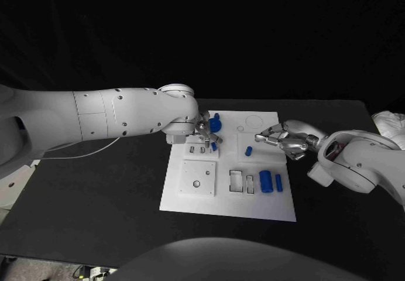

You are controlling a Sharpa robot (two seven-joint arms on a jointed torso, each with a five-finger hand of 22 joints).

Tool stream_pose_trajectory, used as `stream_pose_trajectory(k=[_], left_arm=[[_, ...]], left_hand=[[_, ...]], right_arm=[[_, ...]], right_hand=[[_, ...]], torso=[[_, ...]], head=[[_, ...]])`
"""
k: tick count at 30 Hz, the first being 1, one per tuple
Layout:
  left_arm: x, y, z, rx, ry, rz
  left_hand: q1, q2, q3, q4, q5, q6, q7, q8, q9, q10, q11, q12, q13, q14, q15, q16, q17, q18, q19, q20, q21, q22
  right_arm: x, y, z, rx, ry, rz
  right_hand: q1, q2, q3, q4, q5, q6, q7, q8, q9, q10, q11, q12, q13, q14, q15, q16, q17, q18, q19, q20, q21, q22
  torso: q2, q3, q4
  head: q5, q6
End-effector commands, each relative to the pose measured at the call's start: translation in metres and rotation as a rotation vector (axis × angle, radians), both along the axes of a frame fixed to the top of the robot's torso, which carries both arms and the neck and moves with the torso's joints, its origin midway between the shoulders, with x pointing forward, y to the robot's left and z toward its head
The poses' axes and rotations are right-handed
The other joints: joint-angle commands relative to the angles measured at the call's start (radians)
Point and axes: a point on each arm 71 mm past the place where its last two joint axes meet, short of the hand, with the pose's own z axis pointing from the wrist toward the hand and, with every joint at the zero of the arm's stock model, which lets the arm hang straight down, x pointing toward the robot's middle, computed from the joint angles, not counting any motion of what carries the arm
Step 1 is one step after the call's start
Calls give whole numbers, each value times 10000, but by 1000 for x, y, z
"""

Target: Assemble the parts on the task board

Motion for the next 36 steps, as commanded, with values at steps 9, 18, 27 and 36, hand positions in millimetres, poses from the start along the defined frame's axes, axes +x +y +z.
stream_pose_trajectory(k=[9, 18, 27, 36], left_arm=[[0, 1, -4, -68, 459, 131], [-1, 3, -6, -369, 646, 391], [-1, 1, -7, -491, 752, 442], [1, 0, -9, -437, 722, 471]], left_hand=[[54, 104, 28, -12, -196, 60, -26, 142, 479, 1127, -64, -57, 2593, 1088, -14, 25, 2630, -148, 1041, 26, 24, 2634], [-119, 125, -27, -18, -531, 6, -31, 188, 803, 1127, -74, -57, 2593, 1088, -26, 25, 2630, -148, 1041, 10, 24, 2634], [-135, 153, -12, -23, -482, -63, -24, 160, 907, 1127, -71, -57, 2593, 1088, -25, 25, 2630, -148, 1041, 7, 24, 2634], [-57, 141, 40, -43, -250, -176, -10, 89, 1101, 1127, -61, -57, 2593, 1088, -18, 25, 2630, -148, 1041, 10, 24, 2634]], right_arm=[[-1, 0, -3, -105, 182, 80], [-1, -1, -4, -129, 210, 45], [-1, -1, -5, -154, 238, 37], [0, -2, -5, -197, 283, 20]], right_hand=[[43, 9, -87, 1, 60, 61, 6, 38, -20, 1022, 67, 38, 2633, 1043, 60, 35, 2631, 101, -72, 14, -54, 2007], [27, 16, -100, 5, 59, 59, 10, 37, -25, 1022, 69, 38, 2633, 1043, 62, 35, 2631, 106, -90, 15, -71, 2000], [4, 29, -118, 8, 59, 57, 15, 37, -33, 1022, 73, 38, 2633, 1043, 64, 35, 2631, 117, -125, 17, -107, 1986], [0, 32, -122, 7, 60, 57, 16, 37, -35, 1022, 74, 38, 2633, 1043, 65, 35, 2631, 119, -135, 17, -117, 1982]], torso=[[-8, 3, -3], [-4, 5, -1], [-9, 0, -3], [-8, 0, -3]], head=[[36, 2], [46, 2], [54, 2], [66, 2]])
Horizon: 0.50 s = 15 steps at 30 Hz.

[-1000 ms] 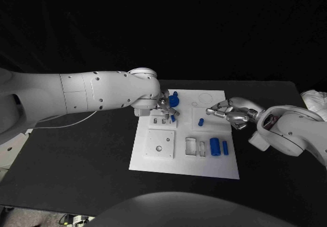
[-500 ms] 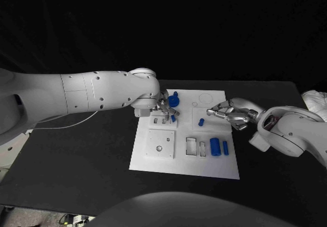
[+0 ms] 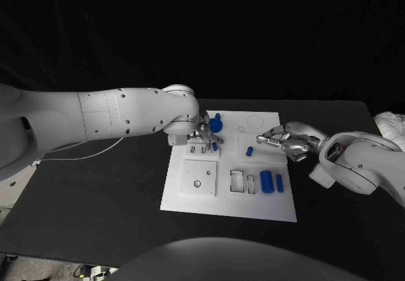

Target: Assemble the parts on the task board

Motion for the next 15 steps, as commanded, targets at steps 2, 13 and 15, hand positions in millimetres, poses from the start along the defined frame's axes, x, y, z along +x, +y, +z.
stream_pose_trajectory(k=[2, 13, 15], left_arm=[[0, -2, -1, -36, 83, 5], [2, -5, -3, 45, -5, -35], [2, -5, -3, 38, -19, -29]], left_hand=[[82, -52, 50, -48, 52, -112, 5, -43, 45, 1059, -27, 21, 767, 1090, -20, 25, 2633, -149, 1042, 11, 24, 2635], [304, -92, 160, -66, 296, -203, 19, -145, 265, 1059, -11, 21, 767, 1090, -5, 25, 2633, -149, 1042, 24, 24, 2635], [389, -113, 202, -69, 401, -215, 16, -174, 343, 1059, -9, 21, 767, 1090, -2, 25, 2633, -149, 1042, 26, 24, 2635]], right_arm=[[-1, 1, -2, -83, 175, 126], [-2, 0, -4, -126, 251, 123], [-2, 0, -5, -130, 265, 123]], right_hand=[[1, 33, -65, 9, 60, 57, 16, 37, -13, 1022, 74, 38, 2633, 1043, 65, 35, 2634, 119, -63, 17, -41, 1976], [-3, 38, -71, 5, 63, 58, 19, 38, -16, 1022, 77, 38, 2633, 1043, 67, 35, 2634, 126, -87, 18, -65, 1967], [-3, 41, -72, 2, 66, 59, 21, 39, -18, 1022, 78, 38, 2633, 1043, 68, 35, 2634, 133, -108, 19, -86, 1958]], torso=[[2, 1, 4], [0, 4, -9], [3, 5, -13]], head=[[-2, 1], [17, 1], [13, 1]])
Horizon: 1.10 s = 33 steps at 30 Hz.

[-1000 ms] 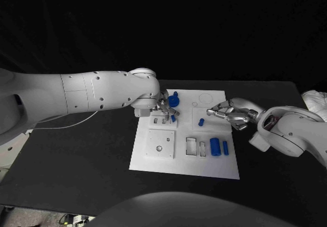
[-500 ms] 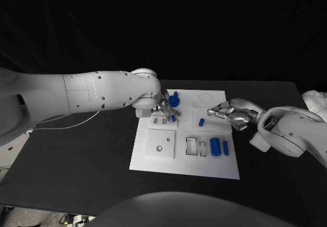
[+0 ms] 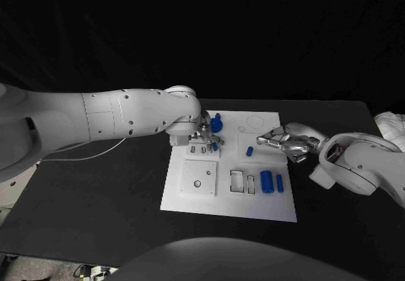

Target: Assemble the parts on the task board

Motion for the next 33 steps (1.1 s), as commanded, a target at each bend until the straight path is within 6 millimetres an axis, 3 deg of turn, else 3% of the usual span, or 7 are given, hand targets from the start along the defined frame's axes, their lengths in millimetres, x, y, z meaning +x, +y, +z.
stream_pose_trajectory(k=[1, 13, 33], left_arm=[[1, -2, 0, 7, -53, -26], [1, -2, 0, -138, -71, 64], [0, -2, 0, -285, -137, 162]], left_hand=[[256, 0, 107, -8, 195, -87, 4, -76, 107, 1076, -26, -14, 984, 1093, -7, 25, 2634, -148, 1042, 27, 24, 2627], [938, -270, 469, -45, 1194, -84, -50, -293, 588, 1076, -73, -14, 984, 1093, -40, 25, 2634, -148, 1042, 4, 24, 2627], [1608, -566, 864, -148, 1127, 10, -152, -333, 1031, 1076, -168, -14, 984, 1093, -128, 25, 2634, -148, 1042, -75, 24, 2627]], right_arm=[[-1, 1, -2, -70, 174, 136], [-1, 0, -4, -106, 220, 108], [-1, -1, -7, -184, 320, 58]], right_hand=[[-3, 41, -72, 3, 66, 59, 20, 39, -11, 1022, 78, 38, 2633, 1043, 68, 35, 2635, 132, -72, -18, -44, 1960], [1, 48, -77, -6, 77, 64, 26, 41, -16, 1022, 82, 38, 2633, 1043, 71, 35, 2635, 146, -119, -16, -91, 1942], [3, 85, -91, -9, 93, 81, 41, 52, -31, 1022, 96, 38, 2633, 1043, 82, 35, 2635, 172, -213, -8, -186, 1904]], torso=[[4, 3, -11], [1, 0, 3], [-4, -2, 0]], head=[[1, 1], [-33, 1], [-52, 1]])
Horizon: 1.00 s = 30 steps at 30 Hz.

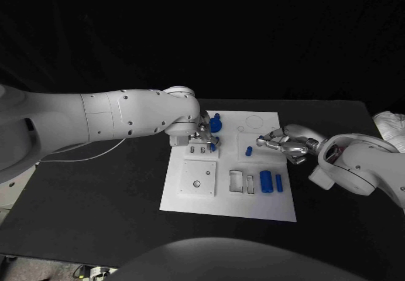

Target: Assemble the parts on the task board

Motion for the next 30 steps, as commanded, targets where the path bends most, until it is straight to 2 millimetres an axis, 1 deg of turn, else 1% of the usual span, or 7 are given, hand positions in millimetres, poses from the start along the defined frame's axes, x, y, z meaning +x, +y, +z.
stream_pose_trajectory(k=[1, 5, 9, 18, 30], left_arm=[[0, -2, 0, -196, -44, 38], [0, -1, 0, -238, -51, 75], [0, -1, 0, -266, -63, 93], [0, -1, 0, -297, -83, 111], [-4, 6, 2, -414, -297, 260]], left_hand=[[339, 130, 116, -4, -4, 6, -83, -70, 64, 1111, -171, -2, 984, 1022, -83, 24, 2628, -149, 1042, -81, 24, 2630], [489, 88, 244, -27, 36, 6, -97, -98, 139, 1111, -186, -2, 984, 1022, -98, 24, 2628, -149, 1042, -96, 24, 2630], [639, 30, 392, -42, 99, 4, -108, -132, 216, 1111, -200, -2, 984, 1022, -113, 24, 2628, -149, 1042, -113, 24, 2630], [818, -69, 592, -61, 155, 3, -117, -181, 308, 1111, -213, -2, 984, 1022, -127, 24, 2628, -149, 1042, -128, 24, 2630], [1013, -229, 847, -80, 179, 45, -135, -222, 420, 1111, -232, -2, 984, 1022, -146, 24, 2628, -149, 1042, -146, 24, 2630]], right_arm=[[-1, 1, -2, -75, 161, 111], [-1, 0, -3, -97, 182, 95], [-1, 0, -3, -118, 206, 83], [-1, 0, -4, -154, 251, 63], [-1, -3, -6, -206, 300, -12]], right_hand=[[3, 85, -63, 19, 52, 46, 6, 52, -8, 1059, 59, 38, 2634, 1043, 82, 35, 2629, 174, -89, 10, -35, 1908], [-1, 99, -68, 21, 52, 51, 9, 55, -13, 1059, 63, 38, 2634, 1043, 86, 35, 2629, 183, -122, 13, -68, 1895], [-3, 106, -71, 21, 51, 54, 11, 57, -16, 1059, 66, 38, 2634, 1043, 88, 35, 2629, 188, -138, 15, -84, 1889], [-5, 116, -77, 20, 50, 59, 15, 60, -20, 1059, 69, 38, 2634, 1043, 91, 35, 2629, 197, -173, 17, -120, 1875], [-7, 128, -84, 19, 50, 62, 19, 62, -27, 1059, 74, 38, 2634, 1043, 96, 35, 2629, 206, -205, 21, -152, 1862]], torso=[[-1, 1, -7], [1, 5, -3], [5, -3, -4], [-3, 5, 1], [-9, 12, 4]], head=[[1, 1], [0, 1], [10, 1], [37, 1], [50, 1]])
